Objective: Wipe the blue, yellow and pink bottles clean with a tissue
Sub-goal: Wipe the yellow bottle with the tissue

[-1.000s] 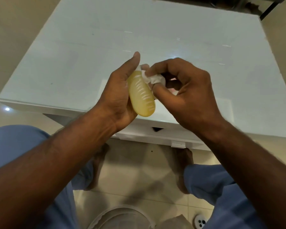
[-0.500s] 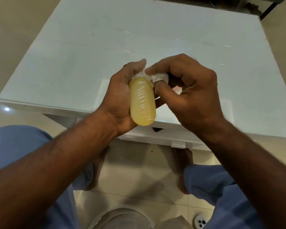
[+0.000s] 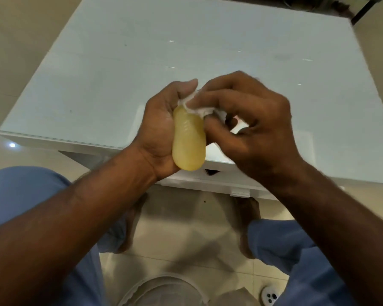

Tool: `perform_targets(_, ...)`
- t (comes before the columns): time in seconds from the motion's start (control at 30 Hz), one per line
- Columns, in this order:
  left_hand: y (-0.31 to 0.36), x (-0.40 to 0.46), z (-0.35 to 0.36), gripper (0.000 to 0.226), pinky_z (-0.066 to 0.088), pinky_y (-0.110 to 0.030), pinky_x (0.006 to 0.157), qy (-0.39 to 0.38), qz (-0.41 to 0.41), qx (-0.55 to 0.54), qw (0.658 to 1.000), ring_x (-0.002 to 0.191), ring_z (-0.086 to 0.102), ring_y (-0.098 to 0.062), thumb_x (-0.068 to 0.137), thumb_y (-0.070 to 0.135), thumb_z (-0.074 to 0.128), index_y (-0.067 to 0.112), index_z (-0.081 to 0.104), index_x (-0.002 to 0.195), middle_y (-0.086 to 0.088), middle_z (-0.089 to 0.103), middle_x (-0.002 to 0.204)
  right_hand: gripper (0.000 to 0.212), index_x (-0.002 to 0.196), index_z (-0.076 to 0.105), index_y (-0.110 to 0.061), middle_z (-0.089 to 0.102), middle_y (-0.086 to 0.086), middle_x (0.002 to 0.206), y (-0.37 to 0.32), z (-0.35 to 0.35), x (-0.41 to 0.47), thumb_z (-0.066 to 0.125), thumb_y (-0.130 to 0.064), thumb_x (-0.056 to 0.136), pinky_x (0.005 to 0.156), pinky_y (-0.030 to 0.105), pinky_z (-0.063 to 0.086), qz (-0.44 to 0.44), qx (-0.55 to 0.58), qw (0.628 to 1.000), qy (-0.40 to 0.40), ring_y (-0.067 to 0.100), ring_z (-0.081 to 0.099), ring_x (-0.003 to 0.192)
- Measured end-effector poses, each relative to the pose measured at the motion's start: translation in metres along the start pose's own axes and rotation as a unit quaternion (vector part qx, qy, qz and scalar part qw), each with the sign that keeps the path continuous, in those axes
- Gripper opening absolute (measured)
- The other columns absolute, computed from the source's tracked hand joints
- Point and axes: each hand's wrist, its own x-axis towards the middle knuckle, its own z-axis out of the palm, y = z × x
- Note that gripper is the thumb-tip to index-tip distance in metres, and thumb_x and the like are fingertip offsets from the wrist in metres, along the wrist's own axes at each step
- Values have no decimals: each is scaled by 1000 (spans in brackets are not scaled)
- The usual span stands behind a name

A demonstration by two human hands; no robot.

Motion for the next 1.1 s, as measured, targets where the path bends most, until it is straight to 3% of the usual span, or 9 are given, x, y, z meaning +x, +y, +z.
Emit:
perform_targets(0.1, -5, 0, 1, 44, 59, -33, 73, -2, 9, -5, 1000, 83, 71, -21, 101, 30, 35, 6, 71, 93, -10, 72, 85, 24, 105, 81, -5, 74, 10, 105, 2, 0, -1, 69, 6, 87, 74, 31, 56, 15, -6, 1000, 16, 19, 69, 95)
perform_targets(0.27, 10, 3, -4, 40, 42, -49, 111, 41, 38, -16, 998, 131, 55, -35, 100, 34, 39, 4, 51, 125, -23, 58, 140, 13, 89, 83, -4, 75, 11, 92, -7, 5, -7, 74, 3, 81, 80, 40, 53, -98, 39, 987, -122, 27, 68, 87)
perform_targets(0.33, 13, 3, -3, 41, 46, -48, 108, 42, 59, -14, 997, 129, 57, -37, 100, 33, 38, 4, 51, 125, -25, 59, 138, 13, 82, 82, -4, 75, 10, 86, -10, 4, -8, 75, 6, 77, 75, 38, 52, -110, 50, 982, -147, 25, 68, 80)
perform_targets(0.47, 13, 0, -1, 43, 57, -46, 91, 2, 53, 3, 999, 105, 70, -34, 97, 32, 39, 0, 53, 122, -22, 71, 116, 21, 80, 76, -2, 74, 15, 83, -5, -7, 0, 65, 15, 78, 76, 45, 56, -22, 129, 991, 7, 34, 72, 81)
perform_targets(0.57, 9, 0, 0, 45, 49, -50, 105, -2, 56, 24, 998, 117, 64, -39, 94, 31, 44, -1, 55, 124, -24, 67, 125, 27, 93, 71, -7, 71, 1, 89, 4, -17, 9, 52, 11, 87, 67, 29, 54, 97, 143, 977, 124, 11, 68, 77)
perform_targets(0.67, 8, 2, -2, 45, 43, -51, 110, -16, 50, 27, 998, 127, 57, -44, 97, 30, 42, -2, 54, 126, -29, 61, 133, 27, 96, 72, -7, 70, 8, 91, 8, -16, 10, 50, 7, 93, 71, 33, 57, 199, 198, 943, 179, 16, 68, 78)
perform_targets(0.83, 8, 4, -3, 50, 44, -51, 110, 1, 52, 20, 998, 127, 57, -43, 98, 30, 40, -3, 50, 134, -30, 60, 134, 24, 102, 76, -5, 75, 11, 99, 7, -12, 10, 53, -1, 95, 72, 34, 59, 210, 169, 949, 161, 32, 71, 88)
perform_targets(0.97, 6, 3, -1, 56, 46, -47, 108, 16, 55, 34, 998, 121, 61, -38, 98, 31, 37, -5, 48, 140, -26, 62, 130, 21, 104, 77, -6, 77, 8, 99, 4, -9, 8, 58, -1, 95, 83, 33, 60, 165, 154, 967, 121, 19, 75, 96)
perform_targets(1.1, 5, 0, 2, 48, 58, -41, 91, 40, 65, 56, 996, 97, 73, -30, 100, 29, 35, 0, 67, 120, -20, 74, 110, 32, 117, 73, -2, 78, 3, 107, 2, -4, 5, 58, 8, 90, 89, 35, 63, 135, 139, 978, 72, 17, 77, 103)
